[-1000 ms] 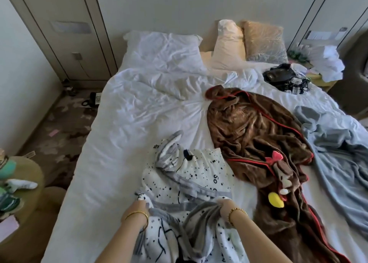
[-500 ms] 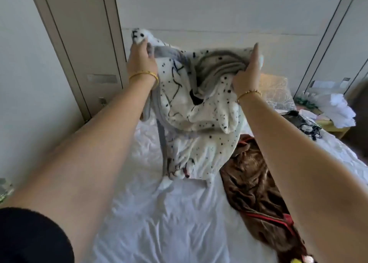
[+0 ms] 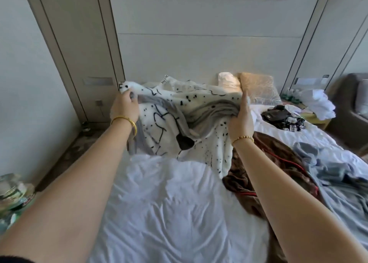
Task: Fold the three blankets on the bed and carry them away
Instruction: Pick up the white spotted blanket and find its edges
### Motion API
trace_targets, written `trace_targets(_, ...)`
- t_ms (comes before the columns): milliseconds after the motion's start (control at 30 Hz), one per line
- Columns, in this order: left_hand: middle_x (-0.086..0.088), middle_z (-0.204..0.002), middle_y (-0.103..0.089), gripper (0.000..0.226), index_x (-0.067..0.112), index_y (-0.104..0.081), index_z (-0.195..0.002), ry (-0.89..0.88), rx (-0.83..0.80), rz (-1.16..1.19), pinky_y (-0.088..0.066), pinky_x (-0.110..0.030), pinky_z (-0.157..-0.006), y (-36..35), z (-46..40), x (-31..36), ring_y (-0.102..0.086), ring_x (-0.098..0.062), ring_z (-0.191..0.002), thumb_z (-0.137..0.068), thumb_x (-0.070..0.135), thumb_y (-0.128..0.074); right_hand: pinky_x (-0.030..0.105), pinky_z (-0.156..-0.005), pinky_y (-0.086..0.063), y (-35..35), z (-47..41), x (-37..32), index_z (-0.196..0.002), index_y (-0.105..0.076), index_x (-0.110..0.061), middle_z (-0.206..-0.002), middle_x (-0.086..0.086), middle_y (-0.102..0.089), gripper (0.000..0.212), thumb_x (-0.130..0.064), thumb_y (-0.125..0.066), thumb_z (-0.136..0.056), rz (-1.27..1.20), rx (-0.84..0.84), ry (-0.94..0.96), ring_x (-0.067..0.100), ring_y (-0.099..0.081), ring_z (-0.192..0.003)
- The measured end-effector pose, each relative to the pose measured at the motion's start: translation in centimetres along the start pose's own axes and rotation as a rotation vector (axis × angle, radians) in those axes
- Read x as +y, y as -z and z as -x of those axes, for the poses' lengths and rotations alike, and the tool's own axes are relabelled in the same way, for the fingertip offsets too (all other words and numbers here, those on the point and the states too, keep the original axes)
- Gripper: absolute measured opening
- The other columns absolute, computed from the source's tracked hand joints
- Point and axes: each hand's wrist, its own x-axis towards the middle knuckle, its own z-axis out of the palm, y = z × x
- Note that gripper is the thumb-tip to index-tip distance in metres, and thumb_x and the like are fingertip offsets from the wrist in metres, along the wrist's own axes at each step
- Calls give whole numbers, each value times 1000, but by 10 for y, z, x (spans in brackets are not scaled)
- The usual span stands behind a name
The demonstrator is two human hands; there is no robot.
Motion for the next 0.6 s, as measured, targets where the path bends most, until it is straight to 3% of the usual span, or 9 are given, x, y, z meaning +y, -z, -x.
trace_targets(67, -14, -113, -61, 31, 21, -58, -117, 104, -181, -49, -47, -39, -82, -15, 34, -35, -56, -36, -108, -96, 24, -36, 37, -68, -50, -4, 44, 34, -147, -8, -37, -140, 4, -45, 85, 6, -34, -79, 79, -80, -191, 29, -59, -97)
trace_targets(167, -20, -131, -52, 43, 11, -44, -135, 253, -515, -195, -44, -38, -93, -44, 101, -86, -53, -35, -114, -94, 23, -40, 39, -82, -52, -7, 117, 89, -145, -28, -29, -131, 10, -54, 67, 0, -34, -85, 225, -344, -439, 30, -61, -102)
trace_targets(267, -20, -133, -50, 43, 5, -44, -135, 353, -709, -291, -41, -35, -96, -68, 180, -138, -51, -33, -118, -96, 23, -40, 37, -84, -53, -4, 188, 134, -129, -51, -20, -112, 12, -62, 49, -5, -36, -85, 295, -568, -537, 30, -63, -94)
trace_targets(367, -20, -128, -54, 37, 2, -51, -125, 419, -786, -324, -41, -29, -85, -79, 250, -181, -54, -30, -114, -98, 22, -36, 29, -72, -48, 1, 241, 165, -103, -63, -13, -83, 4, -61, 36, 1, -35, -85, 287, -708, -548, 21, -58, -77)
trace_targets(433, -19, -125, -56, 34, 2, -55, -118, 438, -815, -355, -36, -23, -77, -80, 287, -200, -55, -27, -112, -99, 20, -33, 27, -71, -48, 6, 264, 181, -85, -59, -14, -74, 2, -56, 30, 4, -35, -83, 348, -791, -503, 20, -54, -75)
trace_targets(500, -18, -125, -55, 35, 3, -55, -117, 461, -792, -436, -38, -25, -81, -76, 315, -208, -54, -27, -112, -100, 20, -29, 25, -69, -44, 16, 281, 191, -78, -52, -15, -75, 3, -55, 26, 3, -35, -82, 424, -827, -462, 20, -53, -77)
trace_targets(600, -16, -119, -55, 36, 11, -60, -104, 389, -689, -513, -44, -32, -88, -62, 350, -208, -54, -29, -105, -100, 25, -27, 25, -71, -42, 39, 304, 203, -87, -56, -14, -87, 7, -60, 28, 2, -34, -84, 487, -871, -390, 22, -55, -83)
